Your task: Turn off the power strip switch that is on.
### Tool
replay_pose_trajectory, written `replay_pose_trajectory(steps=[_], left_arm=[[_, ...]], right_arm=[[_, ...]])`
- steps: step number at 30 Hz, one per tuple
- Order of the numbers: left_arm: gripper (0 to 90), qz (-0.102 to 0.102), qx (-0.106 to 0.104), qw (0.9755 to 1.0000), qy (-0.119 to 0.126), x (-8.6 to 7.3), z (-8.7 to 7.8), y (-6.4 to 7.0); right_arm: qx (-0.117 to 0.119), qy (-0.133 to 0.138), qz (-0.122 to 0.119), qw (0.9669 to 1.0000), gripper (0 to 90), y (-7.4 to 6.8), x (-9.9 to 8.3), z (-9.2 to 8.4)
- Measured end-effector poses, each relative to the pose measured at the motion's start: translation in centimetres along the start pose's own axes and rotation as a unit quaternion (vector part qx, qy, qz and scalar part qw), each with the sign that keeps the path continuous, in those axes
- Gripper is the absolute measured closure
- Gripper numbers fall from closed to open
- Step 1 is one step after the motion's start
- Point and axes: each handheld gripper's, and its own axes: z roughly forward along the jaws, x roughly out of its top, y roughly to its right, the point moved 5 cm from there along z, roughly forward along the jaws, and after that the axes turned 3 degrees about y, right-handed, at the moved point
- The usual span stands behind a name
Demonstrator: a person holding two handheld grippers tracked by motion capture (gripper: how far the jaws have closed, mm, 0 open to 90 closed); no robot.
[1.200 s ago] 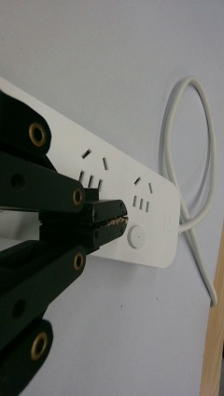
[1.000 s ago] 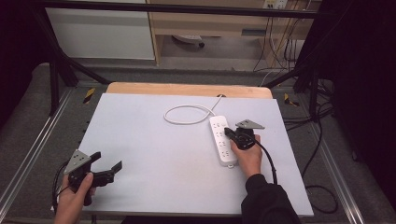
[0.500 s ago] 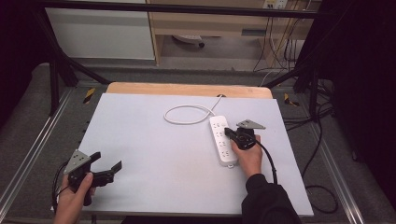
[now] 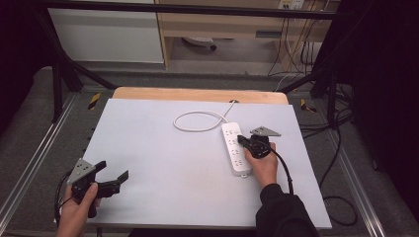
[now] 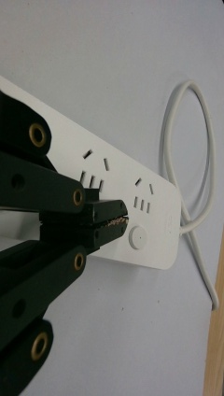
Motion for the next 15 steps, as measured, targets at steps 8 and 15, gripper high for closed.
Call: replay_pose_trajectory(steps=[8, 15], left_arm=[[5.7, -0.001, 0.001, 1.0000, 0.000, 0.00, -0.05, -0.06], [5.7, -0.001, 0.001, 1.0000, 0.001, 0.01, -0.05, -0.07]], right_arm=[[0.003, 0.000, 0.006, 1.0000, 90.0, 0.08, -0.02, -0.01], [0.003, -0.001, 0.006, 1.0000, 90.0, 0.09, -0.05, 0.01]])
